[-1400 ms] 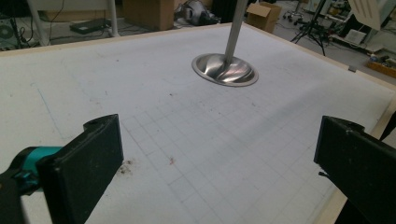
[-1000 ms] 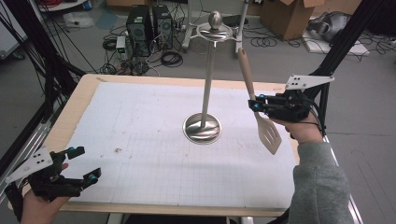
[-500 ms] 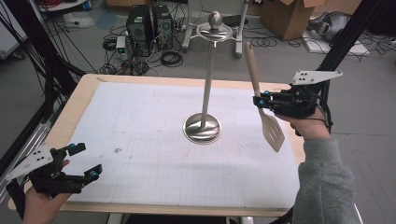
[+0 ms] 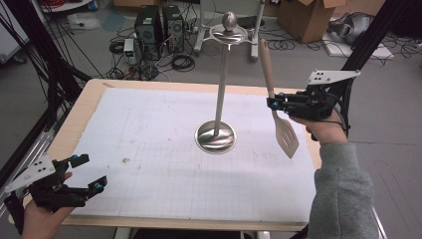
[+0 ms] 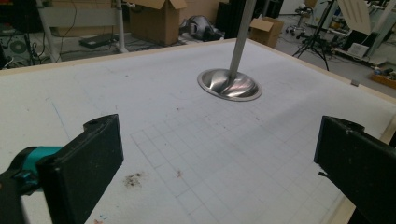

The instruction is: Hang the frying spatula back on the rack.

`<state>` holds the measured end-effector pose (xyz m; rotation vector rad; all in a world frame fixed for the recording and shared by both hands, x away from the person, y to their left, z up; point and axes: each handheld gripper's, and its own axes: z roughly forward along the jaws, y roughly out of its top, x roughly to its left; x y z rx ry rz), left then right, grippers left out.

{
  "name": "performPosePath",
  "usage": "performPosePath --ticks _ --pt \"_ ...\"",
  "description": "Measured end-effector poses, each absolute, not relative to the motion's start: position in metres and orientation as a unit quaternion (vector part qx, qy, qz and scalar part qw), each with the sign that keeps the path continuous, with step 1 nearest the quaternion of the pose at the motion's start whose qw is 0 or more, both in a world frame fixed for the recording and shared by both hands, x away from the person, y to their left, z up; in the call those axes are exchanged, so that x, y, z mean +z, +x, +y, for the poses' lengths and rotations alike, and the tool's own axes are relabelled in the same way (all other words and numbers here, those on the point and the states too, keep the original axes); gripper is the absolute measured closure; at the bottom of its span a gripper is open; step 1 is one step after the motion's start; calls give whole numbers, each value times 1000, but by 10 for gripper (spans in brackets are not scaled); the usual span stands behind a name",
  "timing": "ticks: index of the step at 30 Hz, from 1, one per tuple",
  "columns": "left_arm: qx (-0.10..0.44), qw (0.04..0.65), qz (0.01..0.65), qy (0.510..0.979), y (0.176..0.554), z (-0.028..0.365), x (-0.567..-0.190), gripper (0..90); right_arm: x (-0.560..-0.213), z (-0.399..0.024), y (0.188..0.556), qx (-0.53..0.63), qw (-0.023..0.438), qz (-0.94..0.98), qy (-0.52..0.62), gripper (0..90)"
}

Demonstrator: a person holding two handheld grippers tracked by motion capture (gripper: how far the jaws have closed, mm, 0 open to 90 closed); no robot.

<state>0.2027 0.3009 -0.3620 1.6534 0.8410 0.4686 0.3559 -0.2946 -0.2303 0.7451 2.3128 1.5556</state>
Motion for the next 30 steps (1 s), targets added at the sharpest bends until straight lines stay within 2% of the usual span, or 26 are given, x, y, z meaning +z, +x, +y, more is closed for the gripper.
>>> performPosePath --ticks 30 --pt "201 576 362 705 201 303 -363 18 -232 -278 368 524 114 802 262 779"
